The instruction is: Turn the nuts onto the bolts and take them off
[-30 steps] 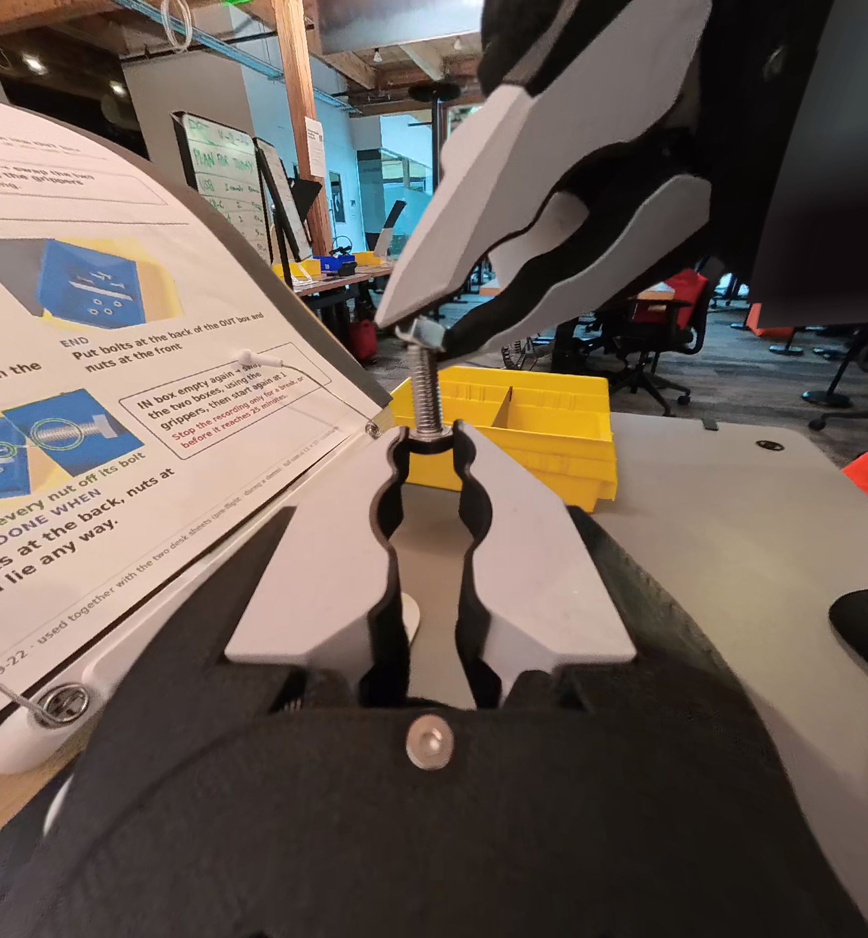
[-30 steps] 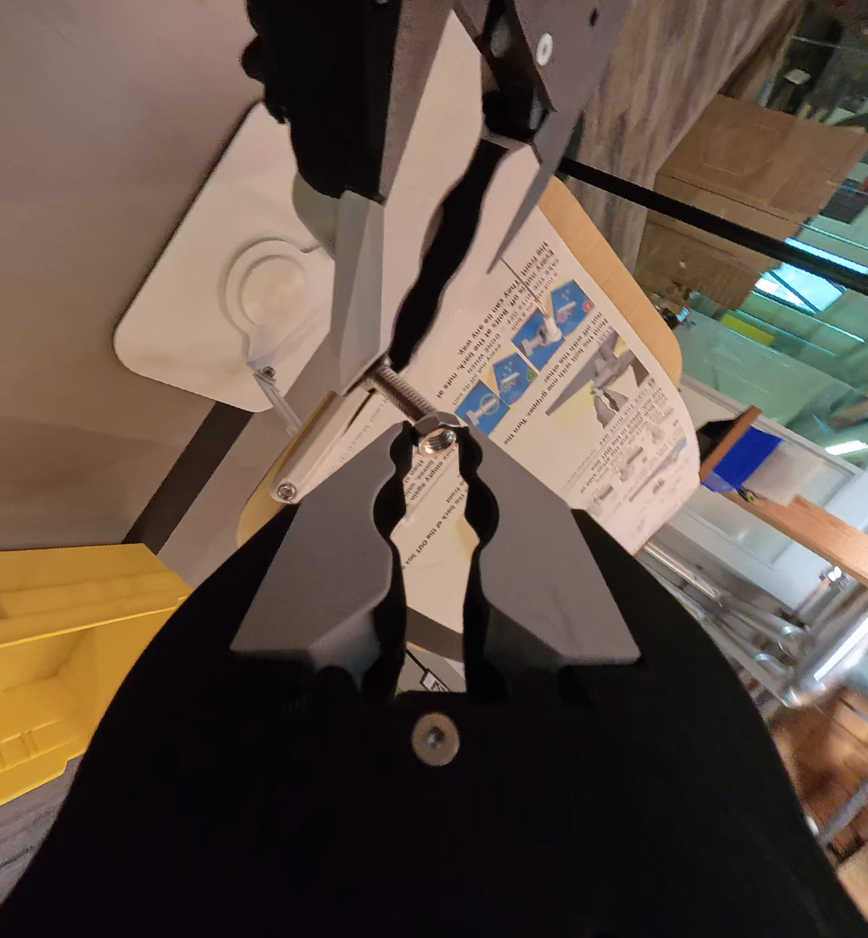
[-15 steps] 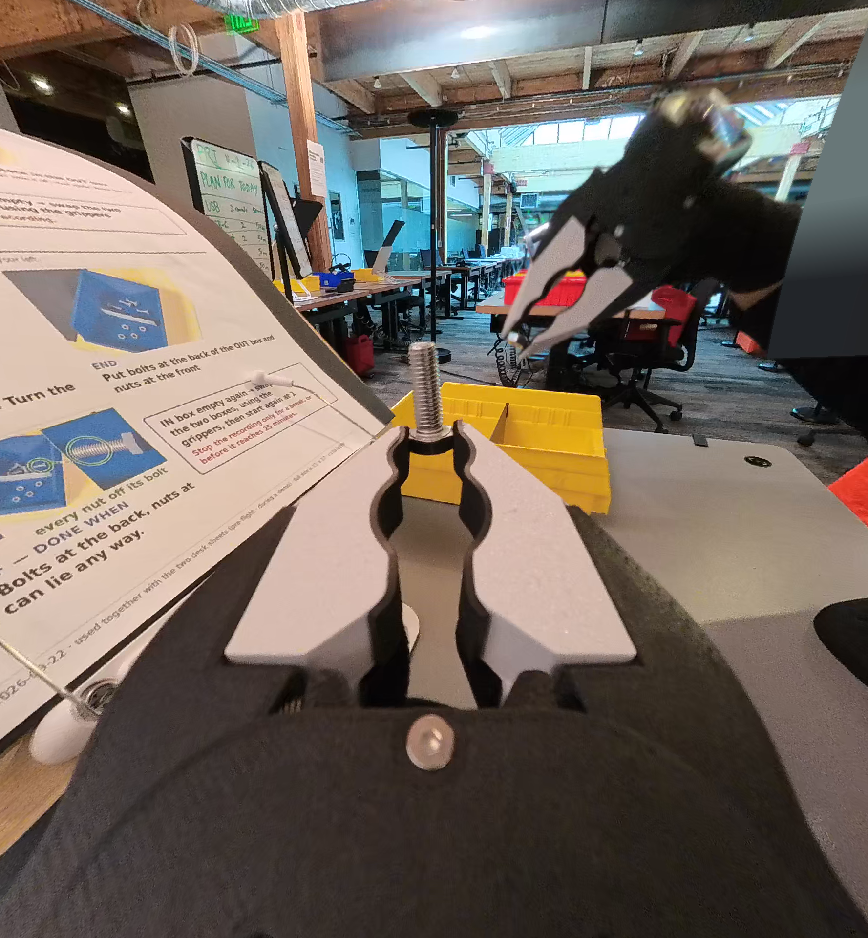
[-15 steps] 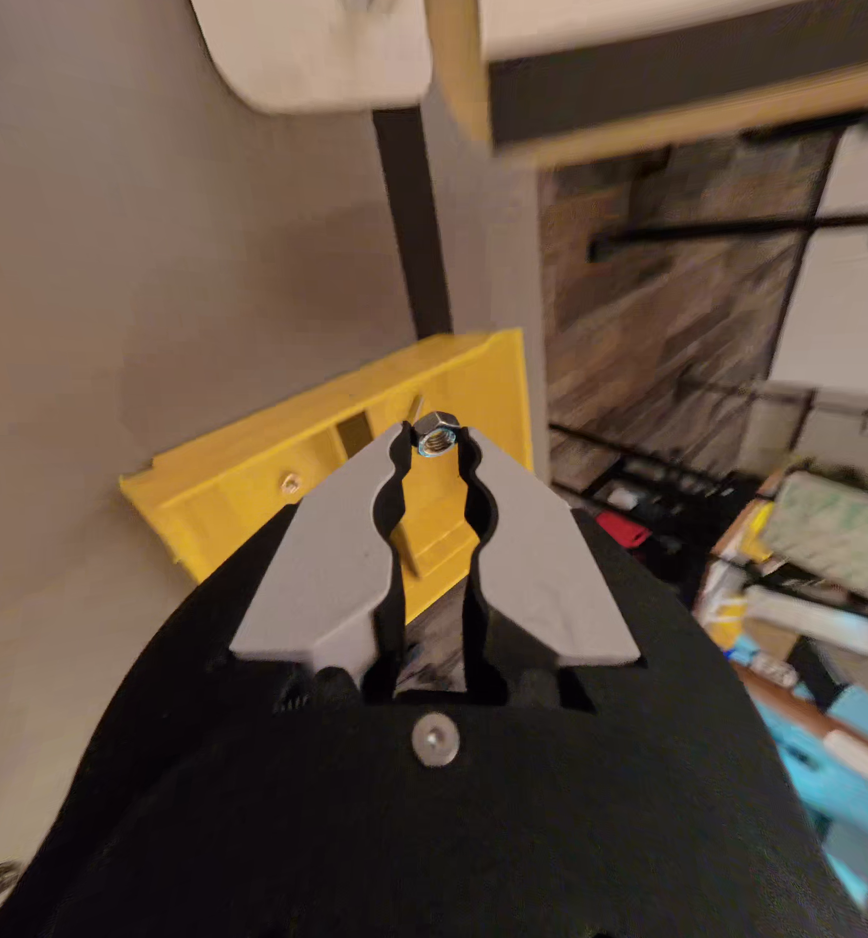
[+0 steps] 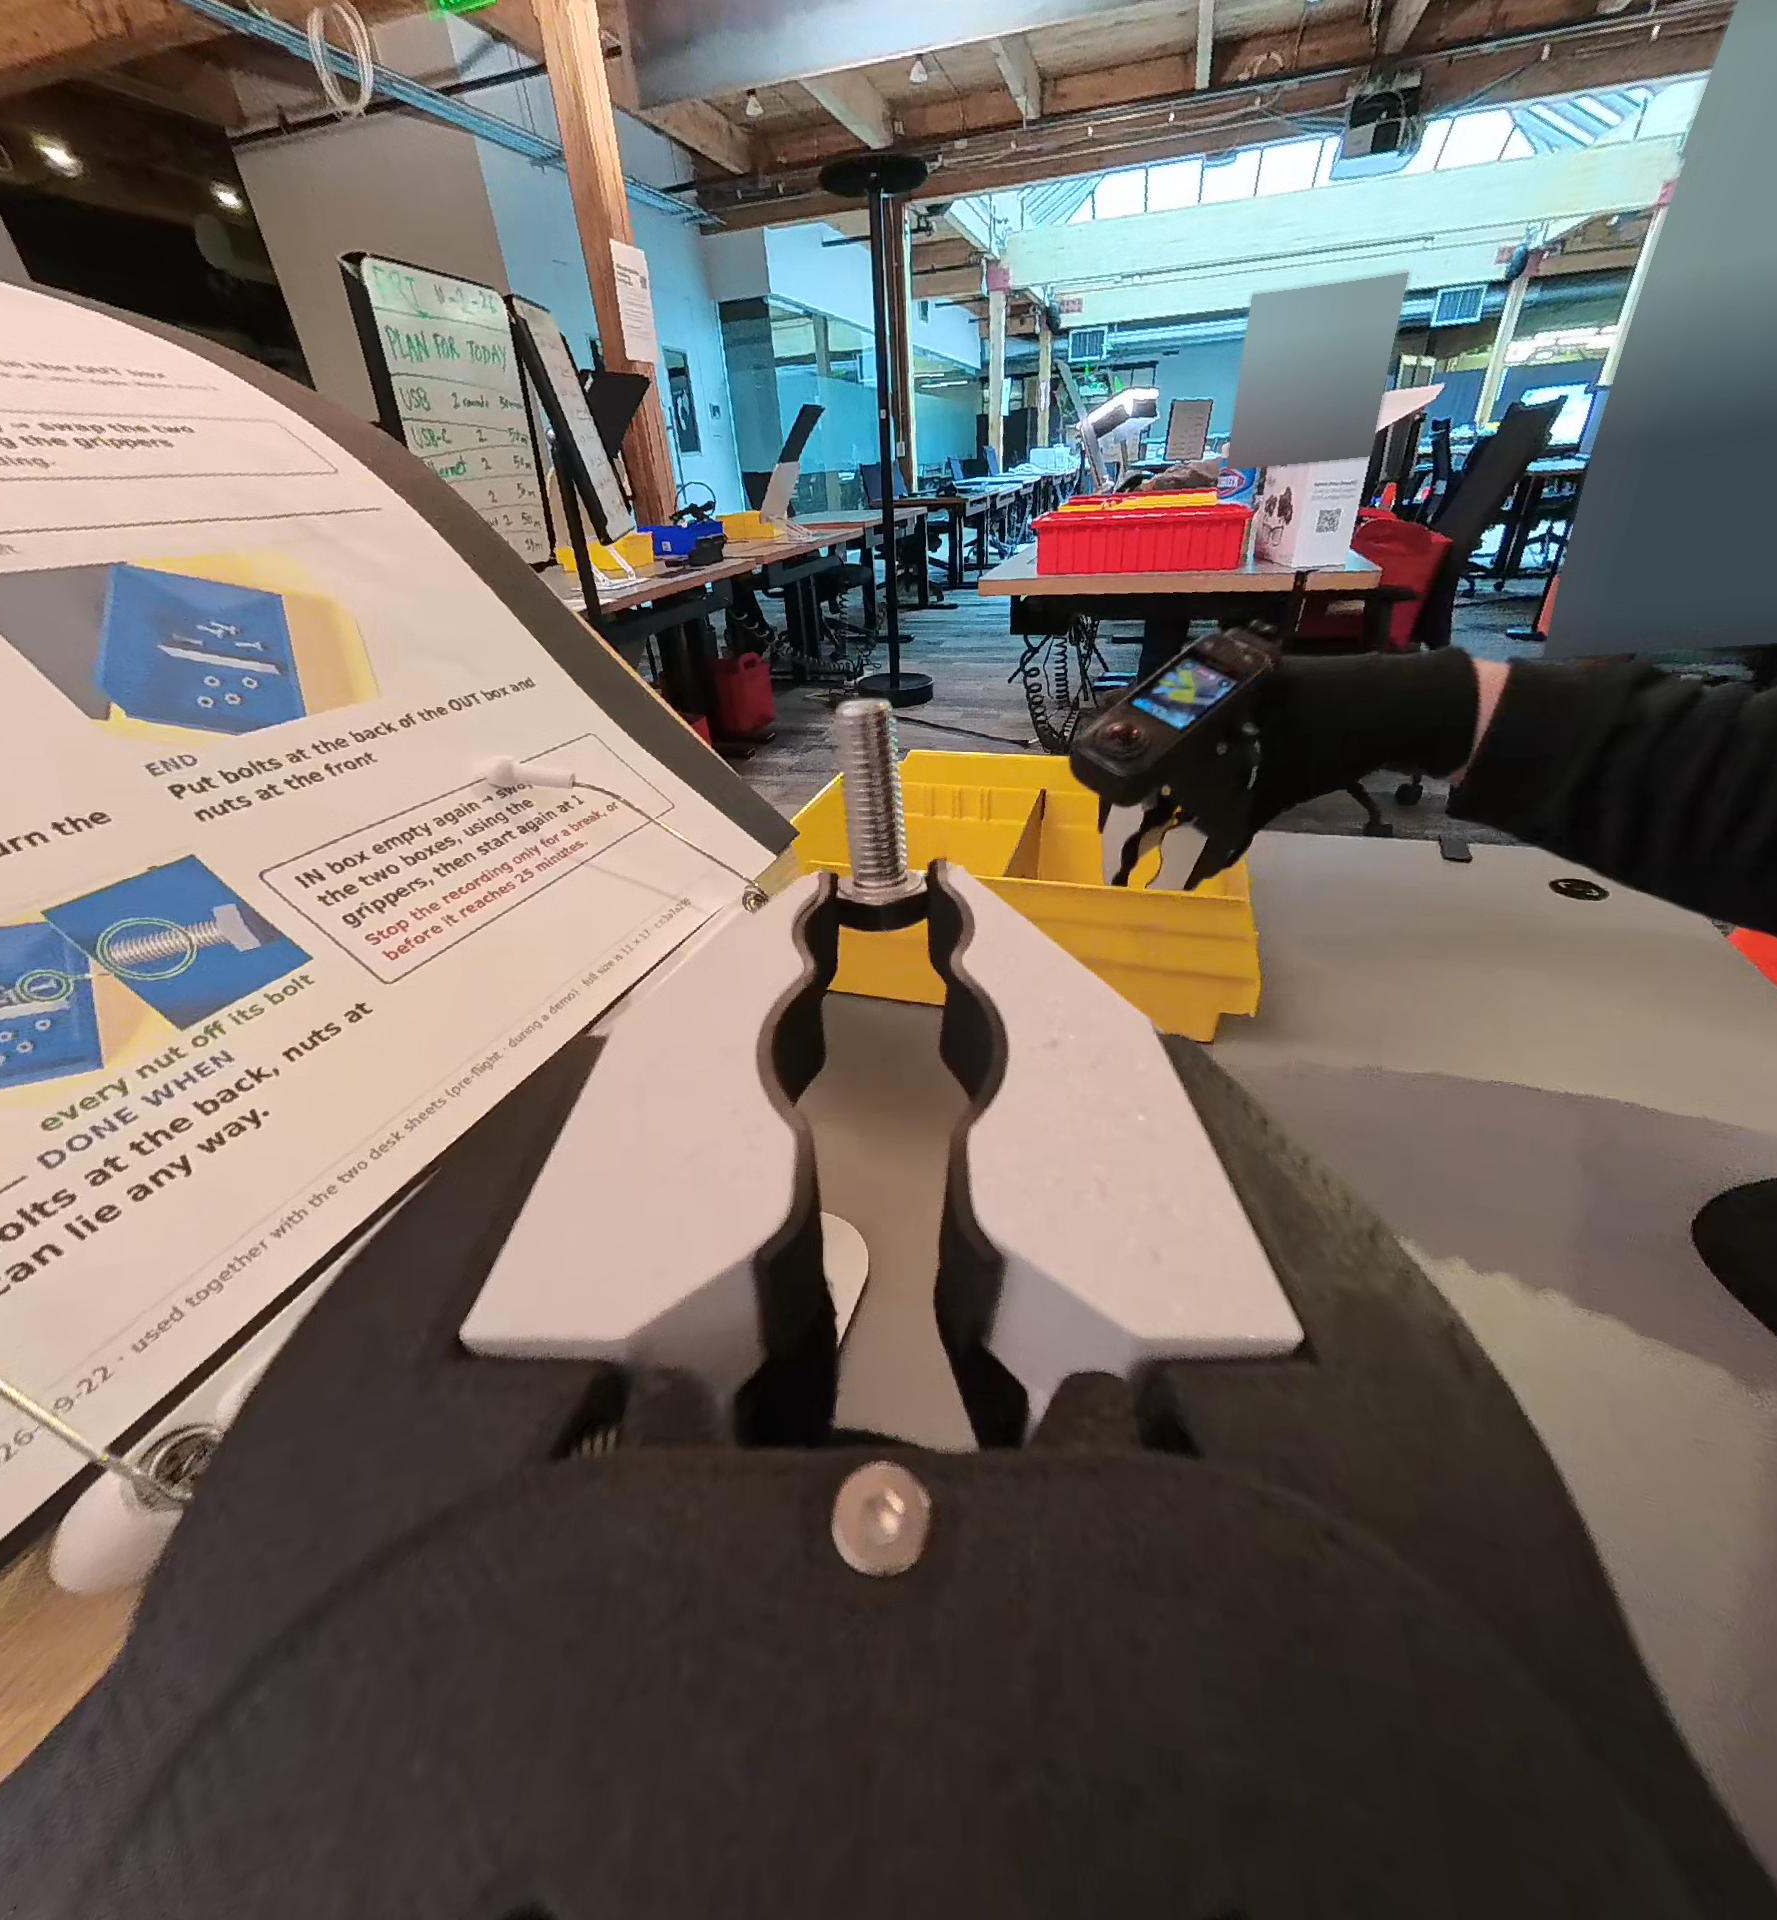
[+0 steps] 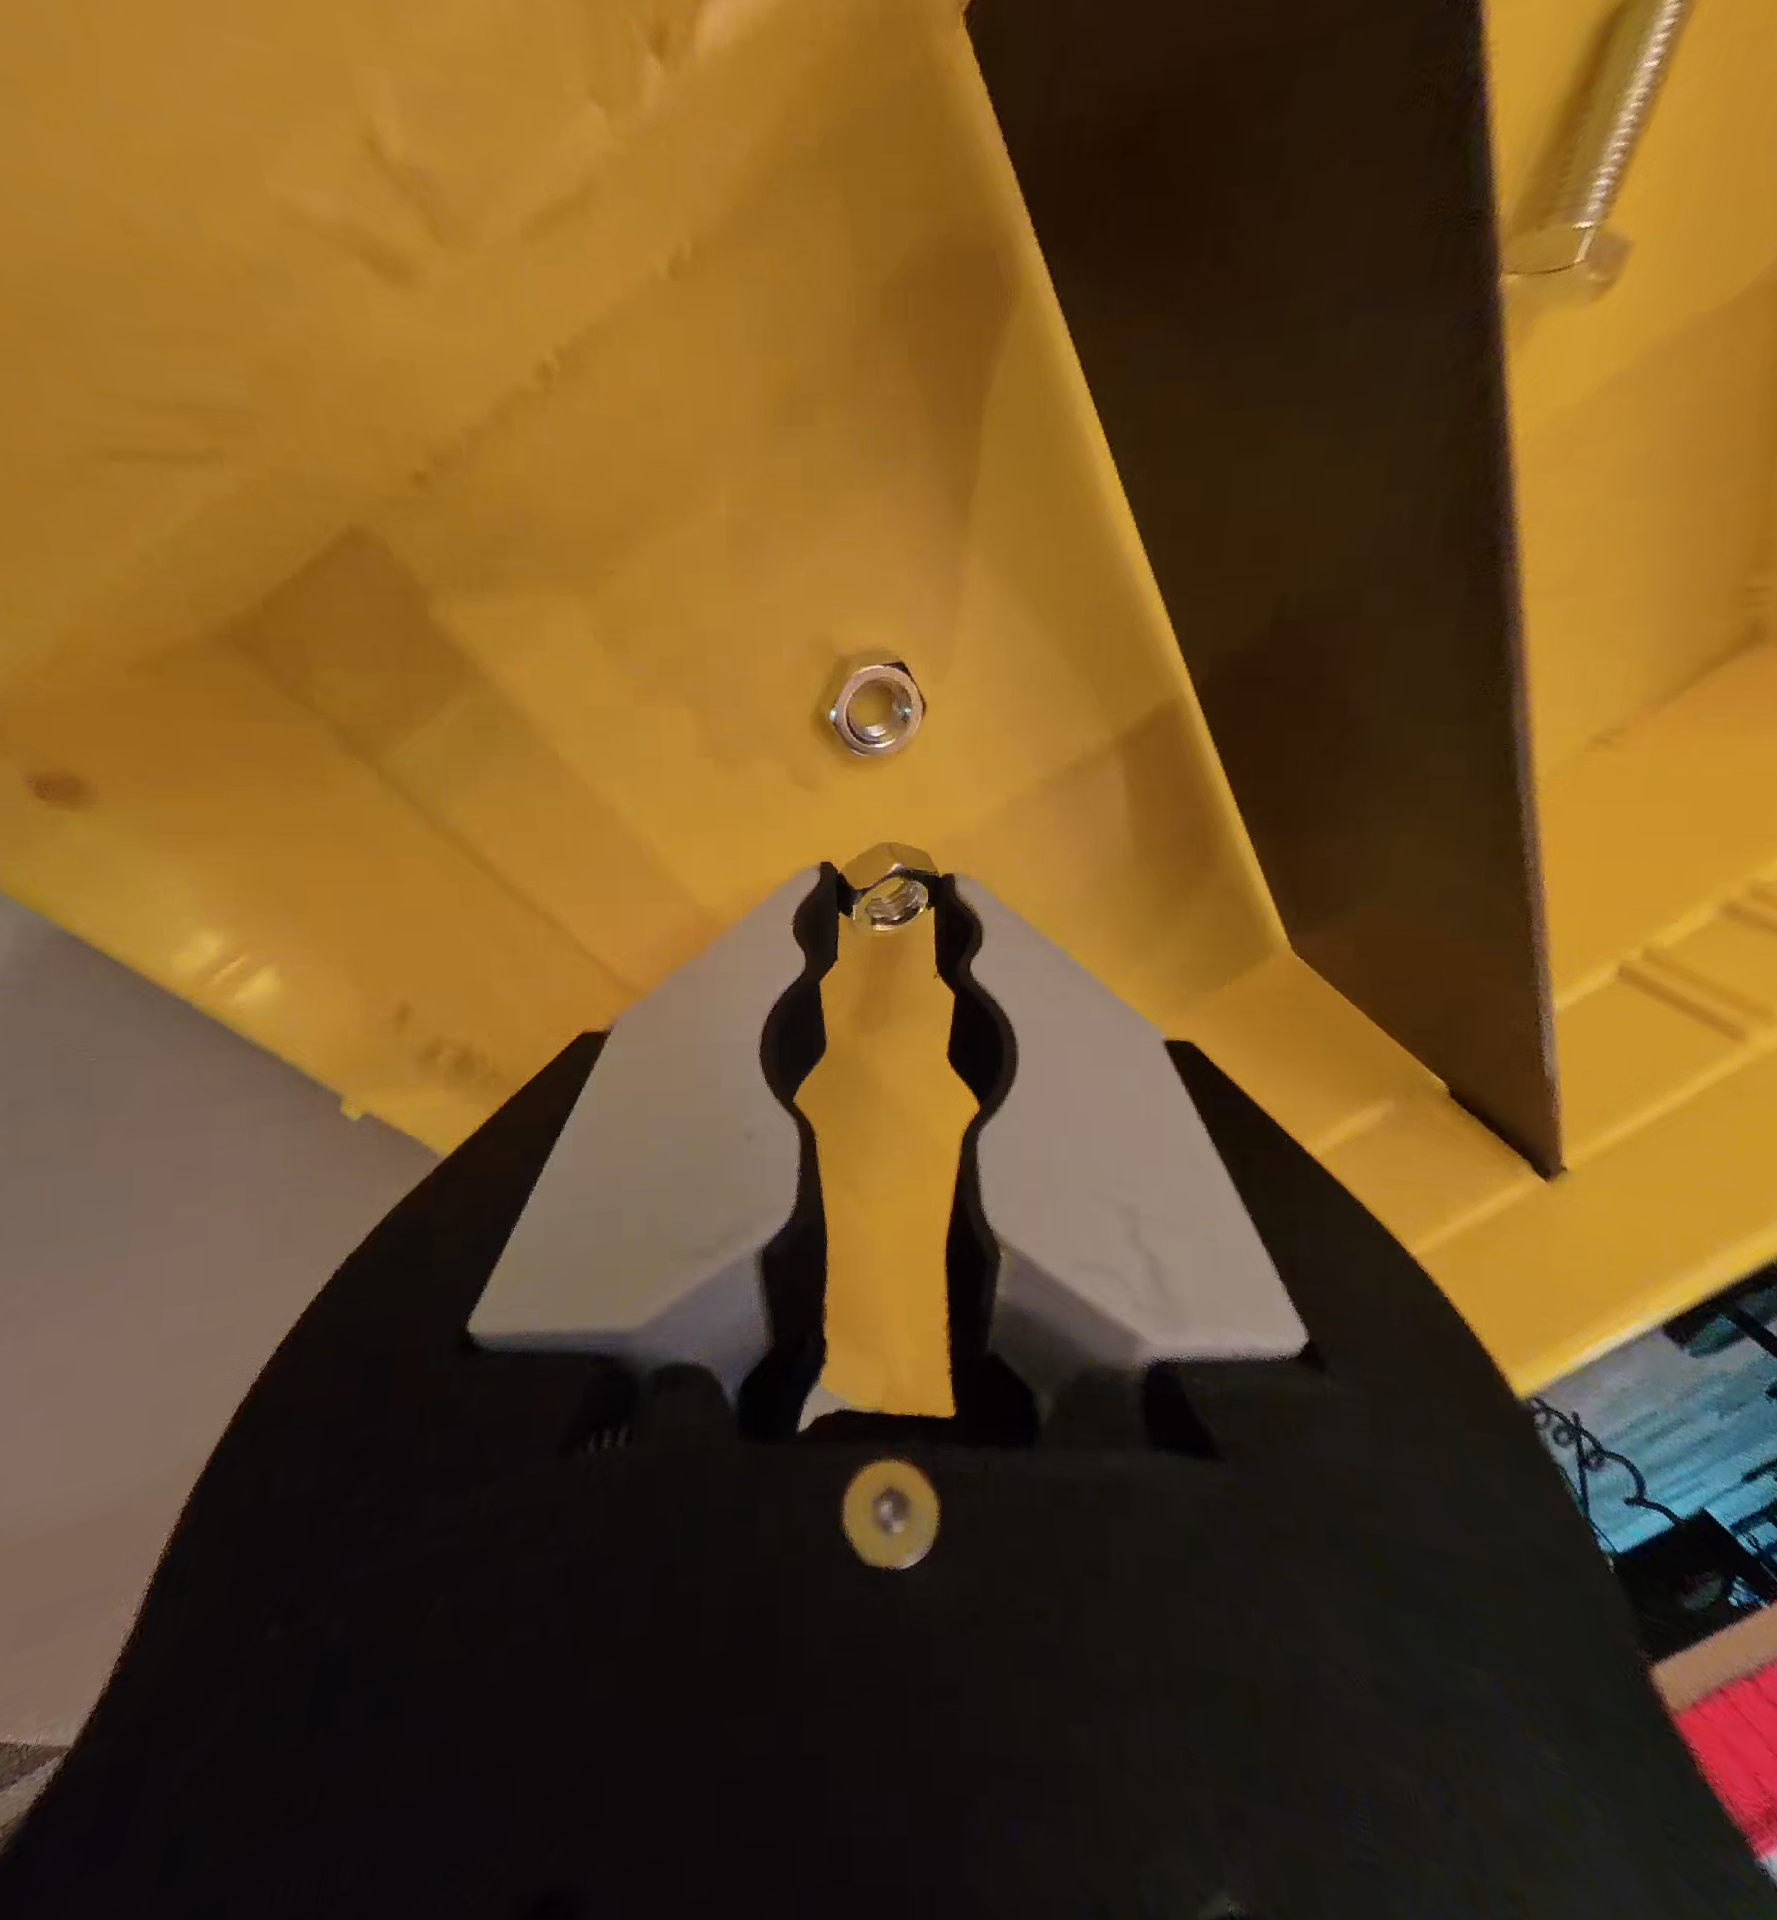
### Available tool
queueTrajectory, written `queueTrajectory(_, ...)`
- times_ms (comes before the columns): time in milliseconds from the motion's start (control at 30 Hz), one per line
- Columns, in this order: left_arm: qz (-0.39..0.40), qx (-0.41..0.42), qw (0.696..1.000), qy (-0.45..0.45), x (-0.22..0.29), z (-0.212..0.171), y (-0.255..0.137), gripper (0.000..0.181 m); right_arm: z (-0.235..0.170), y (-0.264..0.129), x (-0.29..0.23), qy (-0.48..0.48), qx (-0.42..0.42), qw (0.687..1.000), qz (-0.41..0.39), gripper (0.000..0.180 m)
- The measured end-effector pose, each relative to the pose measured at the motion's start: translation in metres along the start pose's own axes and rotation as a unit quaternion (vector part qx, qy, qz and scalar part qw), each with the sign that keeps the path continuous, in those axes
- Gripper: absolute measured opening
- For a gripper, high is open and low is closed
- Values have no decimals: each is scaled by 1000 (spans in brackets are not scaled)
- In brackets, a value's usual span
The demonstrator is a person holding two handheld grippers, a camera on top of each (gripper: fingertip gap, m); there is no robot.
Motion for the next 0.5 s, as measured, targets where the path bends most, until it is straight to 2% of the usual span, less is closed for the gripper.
queueTrajectory(100, -1, -2, 1000, -2, 0, -2, 2, 15, 1, 8, -1, 3, 3, 1000, 11, 17)
queueTrajectory(167, -1, -3, 1000, -3, 0, -3, 2, 15, 2, 10, -2, 5, 9, 1000, 15, 29)
queueTrajectory(300, -2, -2, 1000, -3, 0, -2, 2, 15, -2, -7, 1, 13, 2, 1000, -6, 30)
queueTrajectory(400, -5, 1, 1000, -2, 3, 0, 2, 15, 9, -52, 7, 20, 25, 997, -67, 23)
queueTrajectory(500, -15, 5, 1000, -8, 7, 0, 5, 15, 54, -118, 7, 6, 135, 982, -134, 21)
Point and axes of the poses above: each gripper's, where its closed fingertips meet, y out along the fingers, z out of its top, x = y × z across the jaws, the point moved 5 cm from there along -y, back along the fingers, and after that the axes turned 10 degrees about -y, right-handed, at the moved point
